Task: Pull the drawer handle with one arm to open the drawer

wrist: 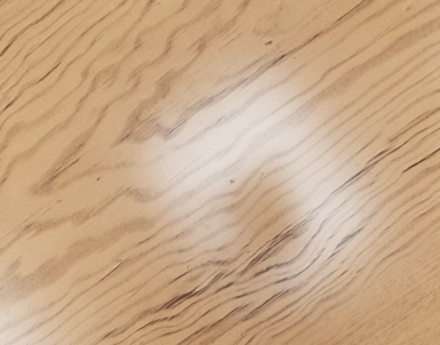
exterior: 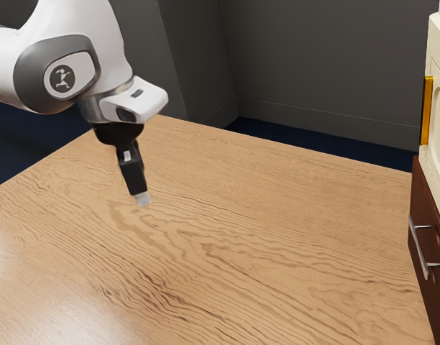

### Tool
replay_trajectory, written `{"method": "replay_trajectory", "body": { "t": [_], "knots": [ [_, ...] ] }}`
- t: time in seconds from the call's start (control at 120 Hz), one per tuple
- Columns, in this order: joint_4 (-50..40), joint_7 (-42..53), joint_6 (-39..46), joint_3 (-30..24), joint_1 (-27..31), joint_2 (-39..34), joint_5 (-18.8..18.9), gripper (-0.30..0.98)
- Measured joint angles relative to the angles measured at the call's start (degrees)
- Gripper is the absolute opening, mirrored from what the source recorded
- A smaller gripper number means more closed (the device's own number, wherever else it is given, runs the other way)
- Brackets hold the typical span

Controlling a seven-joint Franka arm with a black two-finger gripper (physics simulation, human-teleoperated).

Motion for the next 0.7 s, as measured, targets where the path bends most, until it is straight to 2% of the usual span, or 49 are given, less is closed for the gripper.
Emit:
{"method": "replay_trajectory", "body": {
  "t": [0.233, 0.333, 0.583, 0.7],
  "knots": [
    [-0.16, 5.78, 2.17, 0.39, -0.2, 0.39, -0.92, 0.69],
    [-0.58, 11.36, 2.57, -0.13, -0.78, 1.37, -2.22, 0.69],
    [-0.46, 37.44, 5.99, -8.92, -1.3, 4.3, -3.65, 0.69],
    [-0.4, 49.01, 9.72, -11.39, -2.77, 5.18, -6.42, 0.69]
  ]
}}
